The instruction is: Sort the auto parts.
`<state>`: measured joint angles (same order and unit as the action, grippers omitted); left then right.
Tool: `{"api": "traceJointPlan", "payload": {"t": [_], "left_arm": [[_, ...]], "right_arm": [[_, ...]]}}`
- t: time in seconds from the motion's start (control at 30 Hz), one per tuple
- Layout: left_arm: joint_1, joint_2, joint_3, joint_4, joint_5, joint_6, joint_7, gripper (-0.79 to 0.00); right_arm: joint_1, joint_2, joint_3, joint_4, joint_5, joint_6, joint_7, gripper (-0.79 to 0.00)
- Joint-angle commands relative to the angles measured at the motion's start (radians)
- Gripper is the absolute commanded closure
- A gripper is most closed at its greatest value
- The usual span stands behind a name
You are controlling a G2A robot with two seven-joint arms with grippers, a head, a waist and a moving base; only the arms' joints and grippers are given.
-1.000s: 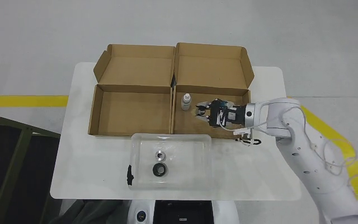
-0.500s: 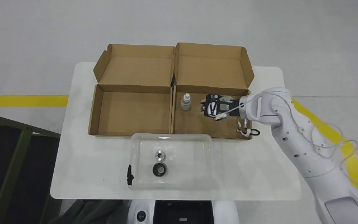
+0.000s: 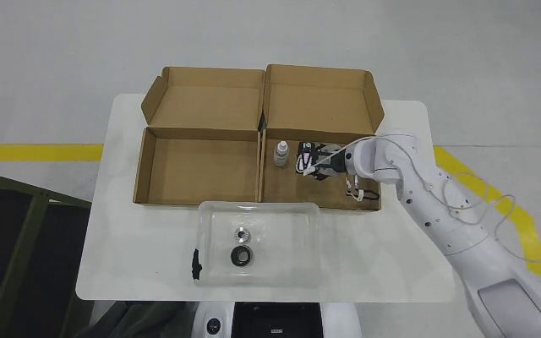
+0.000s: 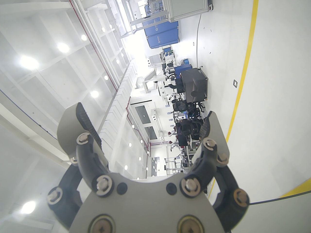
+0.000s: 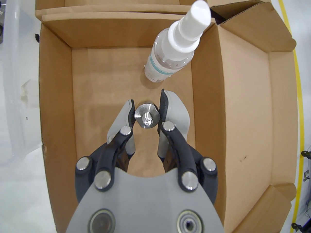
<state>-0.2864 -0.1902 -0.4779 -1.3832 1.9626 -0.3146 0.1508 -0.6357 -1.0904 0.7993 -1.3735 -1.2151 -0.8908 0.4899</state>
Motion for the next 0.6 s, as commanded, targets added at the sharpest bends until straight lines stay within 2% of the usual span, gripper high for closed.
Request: {"api": "traceJointPlan", "payload": {"t": [0.0, 0.43, 0.5, 0.57], "left_arm": [[0.000, 0.000, 0.000, 0.000, 0.000, 0.000, 0.000, -0.785], [0.000, 0.000, 0.000, 0.000, 0.000, 0.000, 0.000, -0.785], [0.000, 0.000, 0.000, 0.000, 0.000, 0.000, 0.000, -0.785], [0.000, 0.000, 0.000, 0.000, 0.000, 0.000, 0.000, -0.785]], "right_arm": [[0.009, -0.006, -0.013, 0.014, -0.004, 0.005, -0.003, 0.000], [0.050, -0.041, -0.075, 0.119, -0.033, 0.019, -0.010, 0.000], [0.052, -0.043, -0.077, 0.130, -0.034, 0.022, -0.015, -0.083], [0.053, -0.045, -0.077, 0.134, -0.035, 0.027, -0.014, -0.317]]}}
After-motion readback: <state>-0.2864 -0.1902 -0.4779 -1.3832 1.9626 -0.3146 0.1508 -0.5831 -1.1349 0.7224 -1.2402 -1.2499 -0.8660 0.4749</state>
